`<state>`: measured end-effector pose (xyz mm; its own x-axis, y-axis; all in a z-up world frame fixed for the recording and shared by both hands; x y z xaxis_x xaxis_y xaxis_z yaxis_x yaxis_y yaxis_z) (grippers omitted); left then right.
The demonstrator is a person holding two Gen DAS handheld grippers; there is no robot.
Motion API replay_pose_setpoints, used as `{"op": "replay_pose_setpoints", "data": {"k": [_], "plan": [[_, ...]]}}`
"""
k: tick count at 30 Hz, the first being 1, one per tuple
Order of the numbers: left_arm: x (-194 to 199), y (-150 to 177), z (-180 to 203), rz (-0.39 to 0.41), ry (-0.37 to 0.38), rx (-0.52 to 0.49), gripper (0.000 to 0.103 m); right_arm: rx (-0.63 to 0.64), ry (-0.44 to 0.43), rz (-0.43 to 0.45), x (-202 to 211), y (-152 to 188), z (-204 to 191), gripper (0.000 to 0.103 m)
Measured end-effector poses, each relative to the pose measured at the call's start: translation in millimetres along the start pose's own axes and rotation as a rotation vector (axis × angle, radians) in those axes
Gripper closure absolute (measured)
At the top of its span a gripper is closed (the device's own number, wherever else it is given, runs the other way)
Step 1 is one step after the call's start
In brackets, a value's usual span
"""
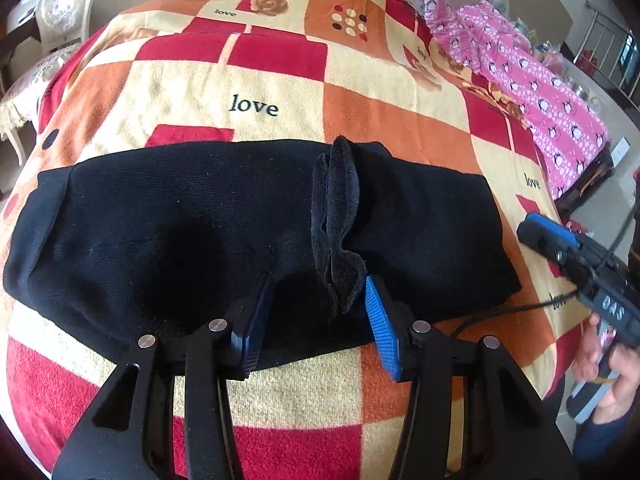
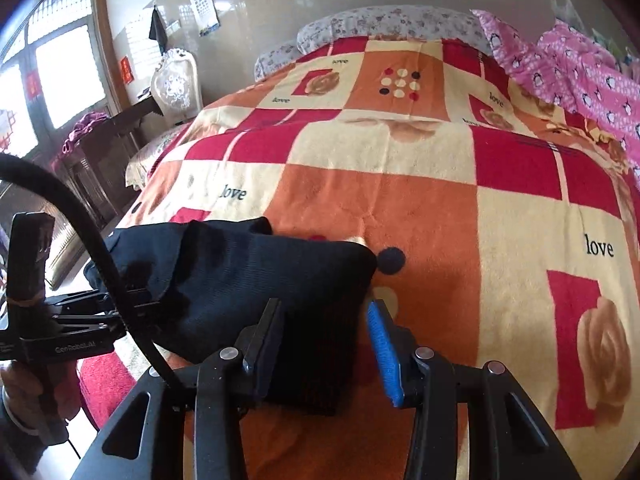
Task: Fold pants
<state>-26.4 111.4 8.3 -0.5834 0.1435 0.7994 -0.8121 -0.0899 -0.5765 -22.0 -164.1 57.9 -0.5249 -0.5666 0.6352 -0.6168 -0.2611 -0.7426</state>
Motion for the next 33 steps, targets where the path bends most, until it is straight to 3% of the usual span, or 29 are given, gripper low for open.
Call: {"op": "replay_pose_setpoints", "data": {"k": [8, 15, 20, 33], "plan": [[18, -6, -4, 0.070, -0.059, 0.012, 0.056, 0.052, -0.073, -0.028, -20, 3, -34, 0.061], [28, -8, -13, 0.114, -0.104, 0.018, 0.055, 0.037, -0.074, -0.047, -34, 5, -39, 0.060], [30, -6, -23, 0.117, -0.135, 0.035, 0.055, 0.034, -0.068, -0.094, -45, 10, -39, 0.058], [42, 2, -58, 0.120, -0.187, 0.111, 0.055, 0.076, -0.124, -0.065, -44, -3, -73, 0.057]]}}
Point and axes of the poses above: each gripper's, at about its wrist camera, not at the fingertips, and x roughly against the way its jaws point, z to its right, y to its underside, the point moved 4 cm from there along -x, roughly the way its jaws point, and after that the axes turned 6 degrees about -y, right-handed, at the moved point
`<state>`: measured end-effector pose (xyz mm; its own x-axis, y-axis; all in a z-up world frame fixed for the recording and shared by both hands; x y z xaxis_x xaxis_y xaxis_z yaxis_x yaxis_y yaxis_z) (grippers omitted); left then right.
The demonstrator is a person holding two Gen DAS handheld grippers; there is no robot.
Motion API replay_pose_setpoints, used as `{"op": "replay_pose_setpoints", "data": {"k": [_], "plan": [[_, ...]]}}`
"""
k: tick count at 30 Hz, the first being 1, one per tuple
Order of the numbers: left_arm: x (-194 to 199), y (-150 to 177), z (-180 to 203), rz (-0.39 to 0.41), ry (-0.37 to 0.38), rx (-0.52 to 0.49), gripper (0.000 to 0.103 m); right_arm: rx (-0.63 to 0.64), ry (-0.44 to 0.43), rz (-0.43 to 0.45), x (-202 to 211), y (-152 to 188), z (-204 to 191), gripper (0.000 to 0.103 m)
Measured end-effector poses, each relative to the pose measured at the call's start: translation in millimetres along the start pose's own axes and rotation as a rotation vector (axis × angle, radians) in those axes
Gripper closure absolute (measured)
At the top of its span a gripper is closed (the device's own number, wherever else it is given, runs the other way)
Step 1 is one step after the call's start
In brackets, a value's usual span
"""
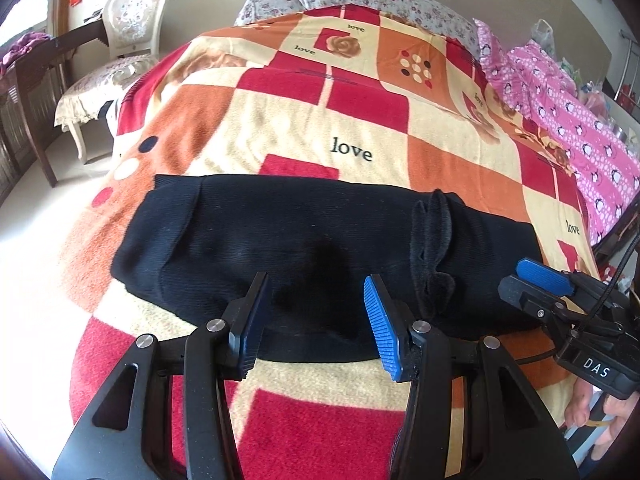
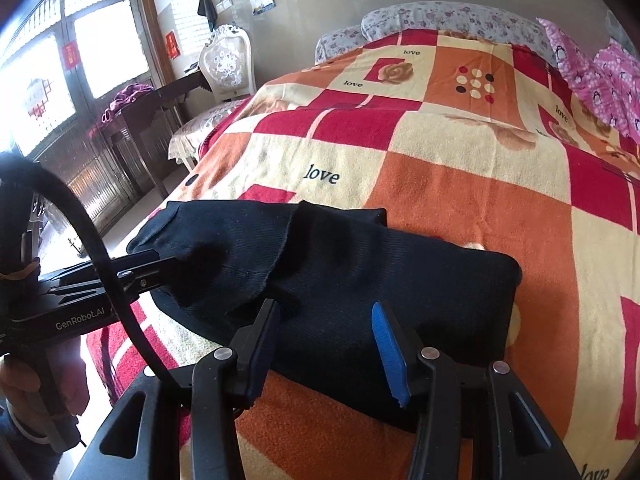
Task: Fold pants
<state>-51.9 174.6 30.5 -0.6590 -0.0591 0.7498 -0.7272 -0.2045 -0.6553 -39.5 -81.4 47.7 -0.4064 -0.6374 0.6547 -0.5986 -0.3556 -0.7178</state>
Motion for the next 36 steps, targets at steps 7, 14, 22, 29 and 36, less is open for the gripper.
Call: {"op": "replay_pose_setpoints", "data": {"k": [7, 14, 22, 29, 36], "plan": [[4, 2, -15, 0.006, -0.015, 0.026, 0.055, 0.010, 0.005, -0.005, -9, -4, -11, 0.056], [0, 6, -27, -0.010, -0.012, 0.067, 0.055, 0.019, 0.012, -0.009, -10, -4, -15, 0.056], [-1, 11, -39, -0.029, 0.043, 0.120, 0.055, -0.001, 0.015, -0.016, -13, -3, -12, 0.056], [-7, 15, -44, -0.061, 0.053, 0.150, 0.055, 0.019, 0.012, -0.014, -17, -8, -11, 0.055], [-9, 10, -24, -0.060, 0.097, 0.113, 0.055, 0.041, 0.028, -0.008, -39, -29, 0, 0.055]]}}
Point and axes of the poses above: each gripper's, at about its wrist camera, not at the fingertips, and x roughly against the way its jaws point, z to its right, y to its underside, the point moved 4 cm from there along -x, roughly the way its jaws point, and after that the axes turned 6 degrees about -y, right-handed, at the moved point
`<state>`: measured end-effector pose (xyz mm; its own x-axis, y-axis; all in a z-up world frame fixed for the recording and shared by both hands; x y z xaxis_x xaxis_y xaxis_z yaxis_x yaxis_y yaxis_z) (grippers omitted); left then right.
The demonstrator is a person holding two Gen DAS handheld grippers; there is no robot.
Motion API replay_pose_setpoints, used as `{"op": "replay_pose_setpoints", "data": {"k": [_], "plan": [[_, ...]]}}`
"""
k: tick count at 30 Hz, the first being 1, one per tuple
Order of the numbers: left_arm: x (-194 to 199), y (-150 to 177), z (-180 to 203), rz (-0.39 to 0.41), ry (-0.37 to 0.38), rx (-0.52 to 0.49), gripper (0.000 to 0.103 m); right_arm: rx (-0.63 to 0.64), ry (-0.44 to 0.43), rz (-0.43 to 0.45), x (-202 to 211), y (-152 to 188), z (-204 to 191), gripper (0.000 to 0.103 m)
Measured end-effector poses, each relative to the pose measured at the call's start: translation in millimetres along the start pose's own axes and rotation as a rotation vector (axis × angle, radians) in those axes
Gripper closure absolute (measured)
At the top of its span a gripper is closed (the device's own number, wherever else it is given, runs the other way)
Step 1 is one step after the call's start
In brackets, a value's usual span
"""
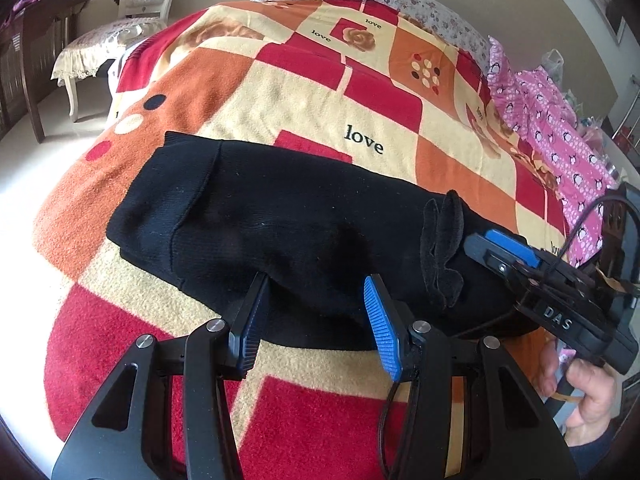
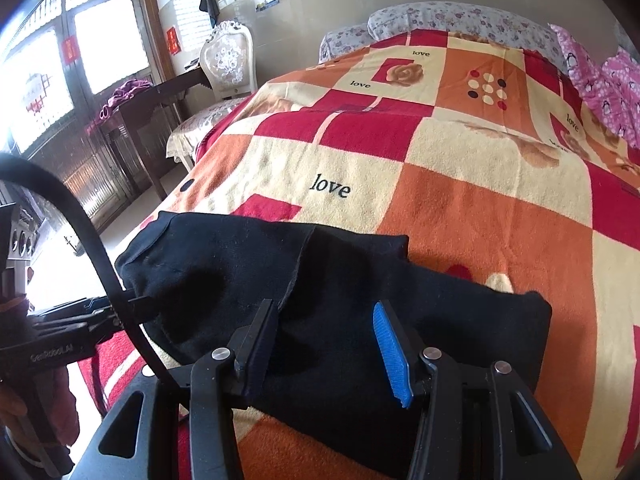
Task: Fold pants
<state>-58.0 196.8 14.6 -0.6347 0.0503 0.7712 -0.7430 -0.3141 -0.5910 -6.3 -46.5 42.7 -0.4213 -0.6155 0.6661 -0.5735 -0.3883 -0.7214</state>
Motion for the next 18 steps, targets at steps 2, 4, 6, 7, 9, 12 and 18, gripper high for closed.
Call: {"op": "replay_pose_setpoints", "data": {"k": [2, 4, 6, 7, 9, 12, 18], "plan": [[-1, 0, 2, -0.002, -0.003, -0.007, 0.055, 0.032, 0.019, -0.012, -14, -5, 1, 0.056], [-2, 1, 0, -0.008, 0.000, -0.004, 0.055, 0.051, 0.025, -0.023, -28, -8, 1, 0.071], [-2, 0, -4, -0.010, 0.003, 0.006, 0.055, 0.059, 0.006, -0.014, -37, -10, -7, 0.071], [0, 0, -7, -0.009, 0.001, 0.013, 0.055, 0.072, -0.007, -0.020, -41, -9, -12, 0.071], [3, -2, -12, -0.001, 0.000, 0.028, 0.055, 0.102, -0.017, -0.036, -45, -7, -21, 0.069], [11, -4, -21, 0.017, -0.010, 0.040, 0.055, 0.067, -0.086, -0.022, -30, -7, -21, 0.069], [26, -3, -47, 0.047, -0.034, 0.106, 0.055, 0.010, -0.139, 0.016, -4, 2, -18, 0.069]]}}
Point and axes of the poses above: each gripper's, at about its wrist camera, not at the fingertips, and x roughly against the way its jaws point, z to its right, y to its underside, the point moved 4 cm from there along -x, roughly the way its jaws point, and after that the axes turned 6 degrees about -y, right-handed, at the moved point
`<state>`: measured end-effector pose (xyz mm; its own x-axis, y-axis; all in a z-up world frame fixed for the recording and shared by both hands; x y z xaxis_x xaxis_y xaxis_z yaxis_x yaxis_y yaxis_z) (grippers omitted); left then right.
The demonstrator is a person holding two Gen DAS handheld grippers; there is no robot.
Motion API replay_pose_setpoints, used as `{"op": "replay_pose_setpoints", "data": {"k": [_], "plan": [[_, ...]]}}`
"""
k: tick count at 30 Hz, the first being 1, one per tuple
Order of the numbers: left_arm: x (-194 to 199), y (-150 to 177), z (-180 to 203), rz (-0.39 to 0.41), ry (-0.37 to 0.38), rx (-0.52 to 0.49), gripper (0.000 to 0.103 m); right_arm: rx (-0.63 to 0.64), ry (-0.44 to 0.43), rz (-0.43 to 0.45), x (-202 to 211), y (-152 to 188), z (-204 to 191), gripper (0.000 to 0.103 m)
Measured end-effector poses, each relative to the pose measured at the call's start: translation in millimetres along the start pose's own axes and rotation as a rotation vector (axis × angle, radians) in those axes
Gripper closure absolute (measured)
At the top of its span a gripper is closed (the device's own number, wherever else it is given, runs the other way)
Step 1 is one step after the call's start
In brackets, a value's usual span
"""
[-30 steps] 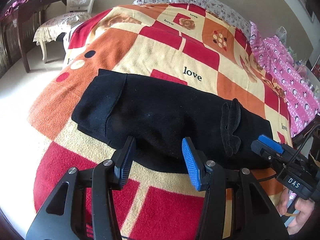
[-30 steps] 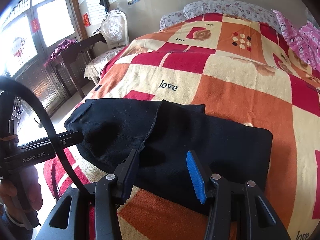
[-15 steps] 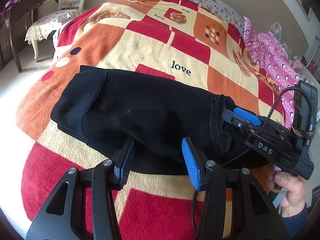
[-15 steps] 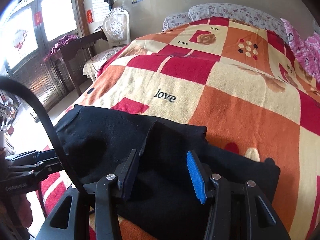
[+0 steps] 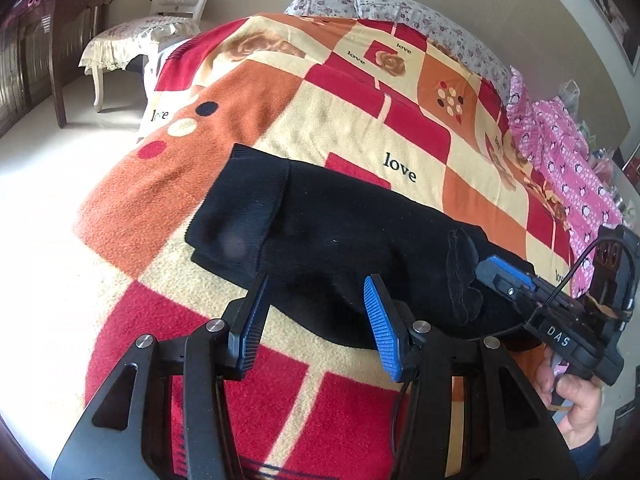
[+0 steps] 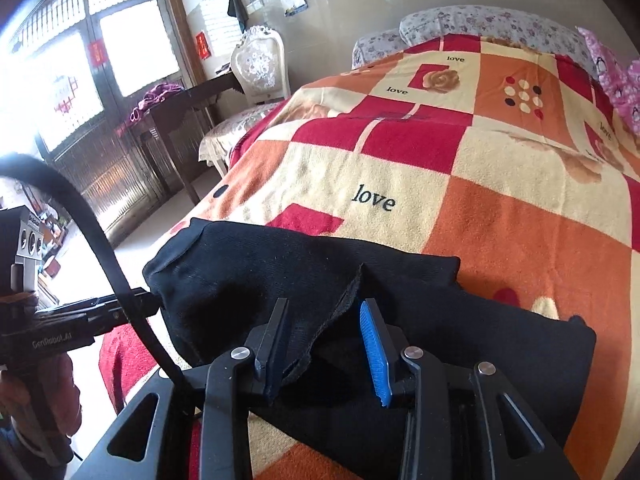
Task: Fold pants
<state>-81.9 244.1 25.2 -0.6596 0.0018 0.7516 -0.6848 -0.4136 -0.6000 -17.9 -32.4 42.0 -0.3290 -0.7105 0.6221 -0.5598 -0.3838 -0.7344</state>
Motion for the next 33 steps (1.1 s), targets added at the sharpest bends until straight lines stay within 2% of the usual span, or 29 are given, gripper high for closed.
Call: {"op": "replay_pose_setpoints", "data": {"k": [3, 7, 9, 12, 14, 22, 26, 29, 33], "plan": [[2, 3, -13, 0.006, -0.020, 0.029, 0.055, 0.006, -0.015, -0.100, -27, 14, -2, 0.069], [0, 9, -33, -0.018, -0.024, 0.084, 0.055, 0.042, 0.001, -0.074, -22, 7, -14, 0.068], [-1, 12, -40, -0.019, -0.004, 0.116, 0.055, 0.065, -0.028, -0.034, -16, -2, -24, 0.067], [-5, 12, -48, -0.027, 0.027, 0.165, 0.053, 0.092, -0.062, -0.016, -17, -11, -37, 0.059], [-9, 11, -51, -0.035, 0.058, 0.199, 0.050, 0.107, -0.080, -0.004, -21, -18, -45, 0.059], [-26, 8, -55, -0.049, 0.125, 0.297, 0.050, 0.124, -0.144, 0.000, -39, -38, -62, 0.055], [-27, 5, -58, -0.034, 0.138, 0.322, 0.049, 0.182, -0.189, -0.015, -54, -54, -72, 0.054], [-25, 7, -62, -0.032, 0.153, 0.340, 0.049, 0.199, -0.253, -0.054, -71, -65, -74, 0.054], [-27, 5, -67, -0.014, 0.168, 0.383, 0.049, 0.239, -0.263, -0.093, -96, -74, -78, 0.053]]}}
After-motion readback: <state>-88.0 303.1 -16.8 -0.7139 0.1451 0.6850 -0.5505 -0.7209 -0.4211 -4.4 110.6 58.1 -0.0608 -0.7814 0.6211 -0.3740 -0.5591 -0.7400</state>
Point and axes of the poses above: each gripper's, at about its wrist camera, not at the fingertips, and x roughly against the way its jaws point, z to its right, y to its underside, the point moved 4 cm from there along -x, roughly the way its jaws point, and after that the axes turned 6 degrees about -y, right-handed, at the moved point
